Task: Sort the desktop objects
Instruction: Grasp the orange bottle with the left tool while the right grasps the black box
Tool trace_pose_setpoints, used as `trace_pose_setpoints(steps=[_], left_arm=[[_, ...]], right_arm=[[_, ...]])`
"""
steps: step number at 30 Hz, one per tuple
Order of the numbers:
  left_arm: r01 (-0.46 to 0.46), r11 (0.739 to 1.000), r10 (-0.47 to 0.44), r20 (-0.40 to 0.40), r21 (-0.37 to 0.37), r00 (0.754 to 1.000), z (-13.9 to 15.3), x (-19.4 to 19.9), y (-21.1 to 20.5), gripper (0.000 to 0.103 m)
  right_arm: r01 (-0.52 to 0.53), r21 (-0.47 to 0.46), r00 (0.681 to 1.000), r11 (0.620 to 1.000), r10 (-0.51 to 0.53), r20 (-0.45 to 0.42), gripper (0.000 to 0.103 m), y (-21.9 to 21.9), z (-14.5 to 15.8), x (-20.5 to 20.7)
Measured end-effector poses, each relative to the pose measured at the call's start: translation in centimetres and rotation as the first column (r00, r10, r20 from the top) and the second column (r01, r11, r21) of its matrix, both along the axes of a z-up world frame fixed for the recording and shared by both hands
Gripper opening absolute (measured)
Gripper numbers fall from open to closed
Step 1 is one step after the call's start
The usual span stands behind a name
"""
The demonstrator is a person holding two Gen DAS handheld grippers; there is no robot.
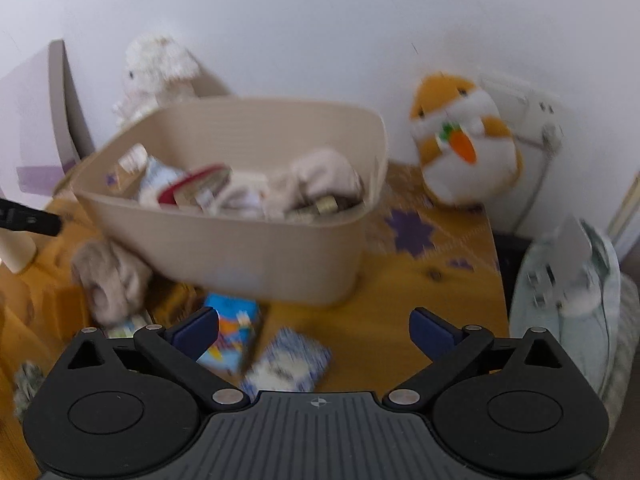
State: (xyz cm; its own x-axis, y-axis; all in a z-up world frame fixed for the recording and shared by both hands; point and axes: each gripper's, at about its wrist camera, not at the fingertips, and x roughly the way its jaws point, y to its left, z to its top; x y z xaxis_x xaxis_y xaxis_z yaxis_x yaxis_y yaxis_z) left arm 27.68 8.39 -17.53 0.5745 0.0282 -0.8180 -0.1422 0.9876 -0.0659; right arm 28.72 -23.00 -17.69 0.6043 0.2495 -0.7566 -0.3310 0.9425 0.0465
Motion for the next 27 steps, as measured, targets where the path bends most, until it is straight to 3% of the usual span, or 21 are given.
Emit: trace_pose_setpoints(steps=[8,13,20,27], left_arm=[[-0.015,1.000,0.013,-0.084,-0.022,0.996,-2.8,-2.9,0.2,0.082],[-0.050,0.995,0.041,-0.103,-0.083,0.994,-4.1,-3.0,0.0,0.082],[-0.011,0.996,0.001,-0.111,-0.087,0.994,-5.2,-2.6,-1.1,0.083],[-0.044,0.993,0.028,-0.139,-0.109,0.990,-6.8,-1.5,-1.0,0.084]], right_arm=[[0.031,0.004,0.995,1.000,-0.030,-0.099,0.103,-1.1,-2.6,-1.6],[0.045,0.027,0.986,0.999,-0.040,-0.164,0.103,-0.5,-4.0,-2.1],[0.081,0.025,0.973,0.996,-0.074,-0.216,0.103,0.5,-5.7,-2.7],[0.113,0.011,0.966,0.994,-0.107,-0.234,0.100,0.6,-6.4,-2.6]])
